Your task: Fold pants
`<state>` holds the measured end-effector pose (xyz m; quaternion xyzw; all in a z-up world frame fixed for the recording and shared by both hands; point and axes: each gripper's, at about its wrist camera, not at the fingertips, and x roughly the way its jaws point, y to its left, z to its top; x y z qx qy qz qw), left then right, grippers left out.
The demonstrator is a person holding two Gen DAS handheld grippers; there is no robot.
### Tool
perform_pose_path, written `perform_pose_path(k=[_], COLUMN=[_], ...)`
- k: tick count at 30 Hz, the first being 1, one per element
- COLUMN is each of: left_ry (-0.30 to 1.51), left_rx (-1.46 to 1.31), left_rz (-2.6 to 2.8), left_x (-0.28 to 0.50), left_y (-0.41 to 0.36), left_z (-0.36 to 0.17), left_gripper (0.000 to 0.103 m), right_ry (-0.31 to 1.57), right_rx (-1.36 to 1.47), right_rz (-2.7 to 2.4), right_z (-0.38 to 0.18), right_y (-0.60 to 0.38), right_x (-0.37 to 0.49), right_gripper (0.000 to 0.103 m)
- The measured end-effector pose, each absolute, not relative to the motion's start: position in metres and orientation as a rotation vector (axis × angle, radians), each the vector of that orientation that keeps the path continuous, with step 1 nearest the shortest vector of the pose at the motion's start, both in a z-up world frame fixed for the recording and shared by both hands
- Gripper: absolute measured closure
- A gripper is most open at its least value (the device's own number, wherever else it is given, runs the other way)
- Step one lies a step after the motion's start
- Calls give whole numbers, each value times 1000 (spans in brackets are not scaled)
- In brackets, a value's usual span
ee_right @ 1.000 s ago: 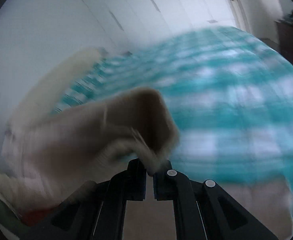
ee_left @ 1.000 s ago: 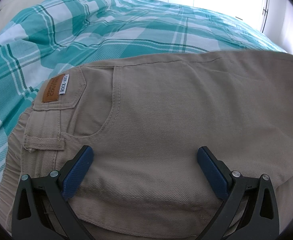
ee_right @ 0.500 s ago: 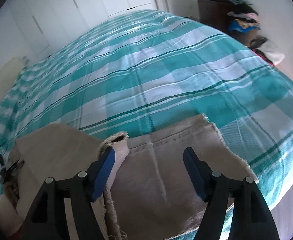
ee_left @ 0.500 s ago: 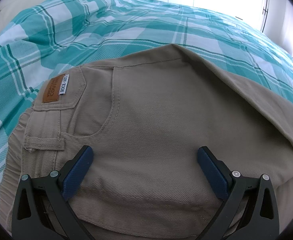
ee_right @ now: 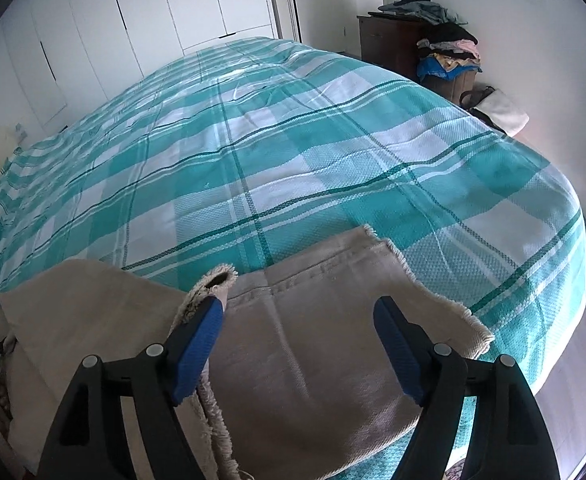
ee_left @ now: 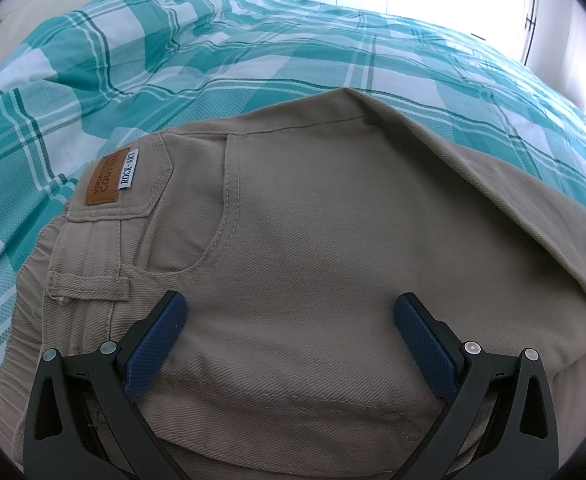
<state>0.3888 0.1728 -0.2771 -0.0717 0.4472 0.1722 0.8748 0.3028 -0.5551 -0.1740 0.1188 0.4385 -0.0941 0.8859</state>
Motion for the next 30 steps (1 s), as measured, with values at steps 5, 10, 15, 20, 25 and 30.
perform_pose_path(k=[5, 10, 15, 20, 25, 30], left_ry=[933, 934, 950, 1029, 1016, 1067], left_rx=[-150, -149, -137, -141, -264, -296], left_rz=[360, 360, 364, 371, 235, 44], left_x=[389, 389, 391, 393, 342, 278], left_y=[173, 173, 172, 172, 157, 117], left_z=[-277, -278, -276, -262, -228, -221], left_gripper=[1, 0, 1, 1, 1, 1], right_ry=[917, 913, 897, 873, 866, 855], right_rx=[221, 214, 198, 119, 61, 118], right_rz=[-196, -203, -204, -195, -153, 45], right_z=[-175, -175, -172, -166, -154, -137], right_y=[-550, -550, -546, -532, -515, -463], right_x=[304, 304, 303, 301, 290, 247], right_gripper=[25, 25, 25, 25, 25, 20])
